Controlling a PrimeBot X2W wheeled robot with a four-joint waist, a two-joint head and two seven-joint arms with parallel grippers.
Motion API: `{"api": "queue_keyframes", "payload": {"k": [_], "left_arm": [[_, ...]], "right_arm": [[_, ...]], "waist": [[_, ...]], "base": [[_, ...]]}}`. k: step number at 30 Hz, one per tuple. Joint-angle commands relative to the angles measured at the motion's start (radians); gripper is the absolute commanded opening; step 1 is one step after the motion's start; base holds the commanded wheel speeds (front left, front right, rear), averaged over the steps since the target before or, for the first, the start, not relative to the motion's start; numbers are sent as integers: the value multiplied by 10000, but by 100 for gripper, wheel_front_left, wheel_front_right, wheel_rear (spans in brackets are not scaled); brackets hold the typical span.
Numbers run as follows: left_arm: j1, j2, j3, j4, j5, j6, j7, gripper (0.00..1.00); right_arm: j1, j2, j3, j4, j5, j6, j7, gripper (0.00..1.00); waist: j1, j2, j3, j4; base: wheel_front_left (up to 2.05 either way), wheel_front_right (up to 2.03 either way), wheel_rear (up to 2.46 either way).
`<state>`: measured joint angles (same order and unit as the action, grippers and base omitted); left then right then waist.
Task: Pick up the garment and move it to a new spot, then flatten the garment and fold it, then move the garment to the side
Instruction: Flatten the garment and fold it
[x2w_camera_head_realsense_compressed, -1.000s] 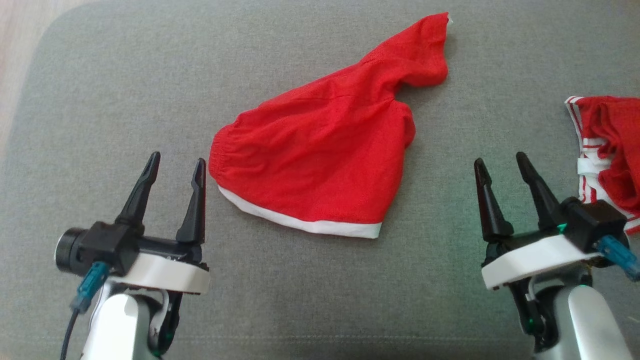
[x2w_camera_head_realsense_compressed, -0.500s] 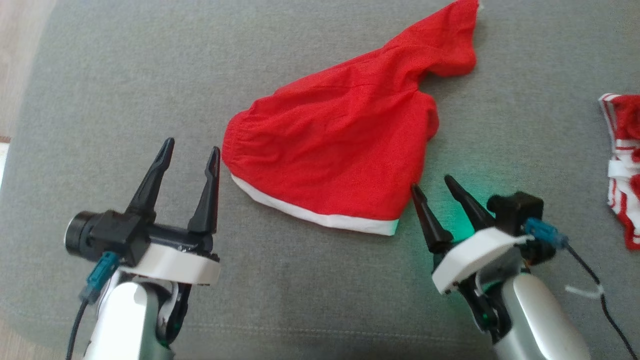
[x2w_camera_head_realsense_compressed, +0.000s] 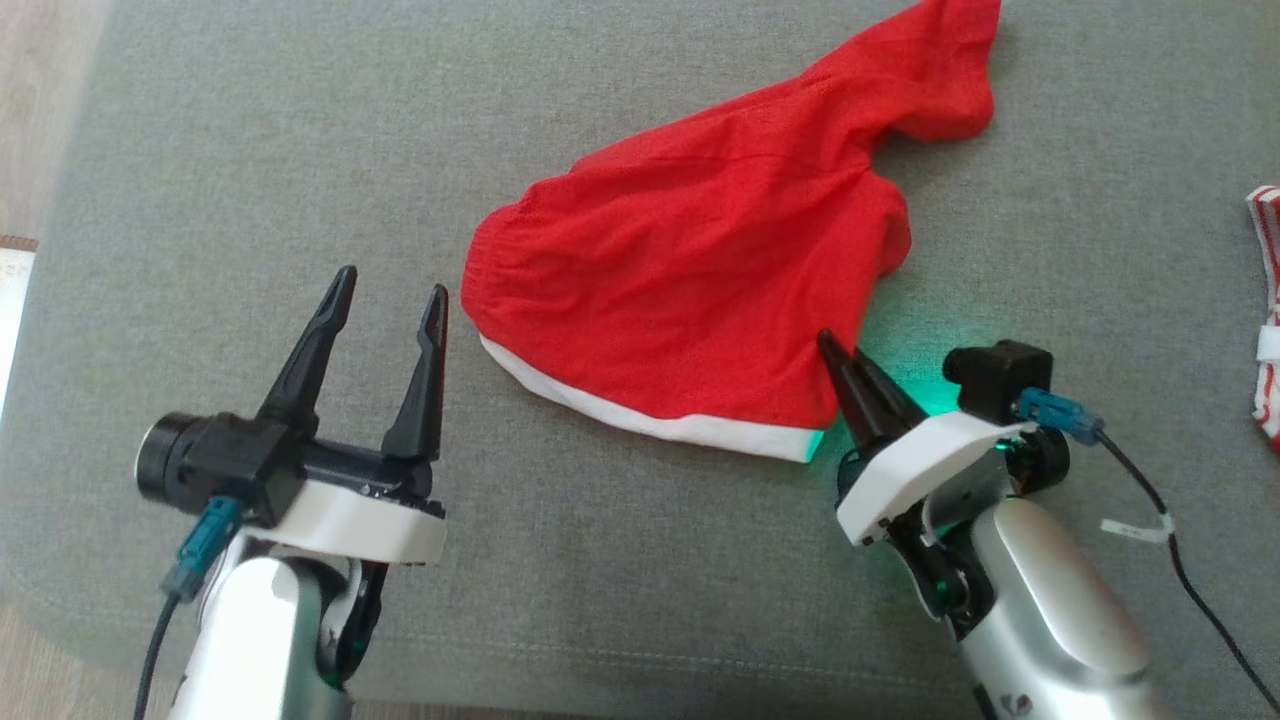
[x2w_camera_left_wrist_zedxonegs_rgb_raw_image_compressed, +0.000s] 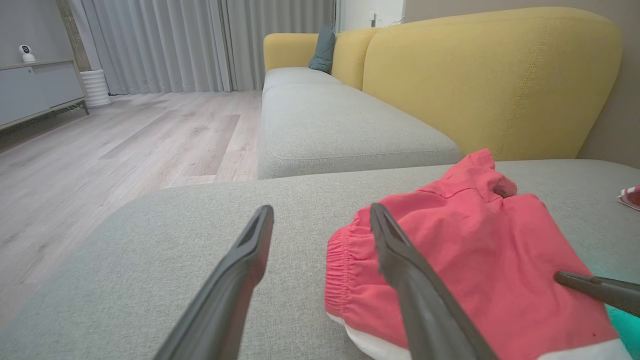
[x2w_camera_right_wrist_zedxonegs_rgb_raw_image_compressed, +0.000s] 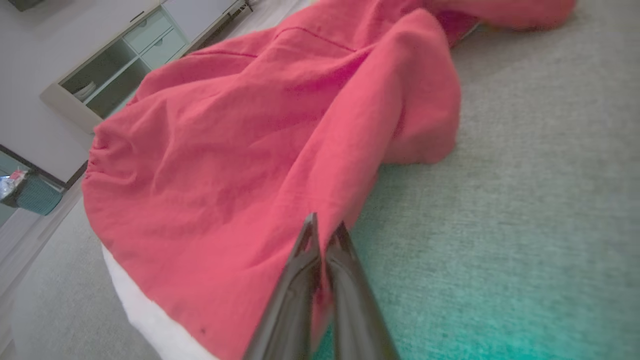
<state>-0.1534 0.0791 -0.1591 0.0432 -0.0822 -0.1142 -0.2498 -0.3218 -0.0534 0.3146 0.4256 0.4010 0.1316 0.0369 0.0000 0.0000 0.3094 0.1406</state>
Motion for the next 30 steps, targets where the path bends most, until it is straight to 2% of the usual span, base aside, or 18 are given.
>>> {"api": "queue_keyframes", "payload": {"k": [1,9,19,24,30], "left_arm": [[-399,67,310,-340,-22,7,-120,100],[-403,47,407,-425,12,1,-120,100],[-421,6,401,-456,21,-24,-120,100],[-473,-11,362,-427,12,-40,-120,100],[-533,-43,296,-378,-28,-63,-120,100]], "right_arm": [[-157,31,118,-331,28,-9,-187,0],[534,18,-1264,-1472,-646,-9,-234,0],[1669,-75,-3322,-3831,-2085,-9,1030,0],[1397,-61,-3062,-4503,-2671,-9,1457,0],[730,-38,-1616,-4365,-3449,-9,2016,0]], "waist": [[0,0,18,-23],[0,0,93,-244],[0,0,74,-380],[0,0,65,-351],[0,0,48,-240]], "base": [[0,0,0],[0,0,0],[0,0,0],[0,0,0],[0,0,0]]}}
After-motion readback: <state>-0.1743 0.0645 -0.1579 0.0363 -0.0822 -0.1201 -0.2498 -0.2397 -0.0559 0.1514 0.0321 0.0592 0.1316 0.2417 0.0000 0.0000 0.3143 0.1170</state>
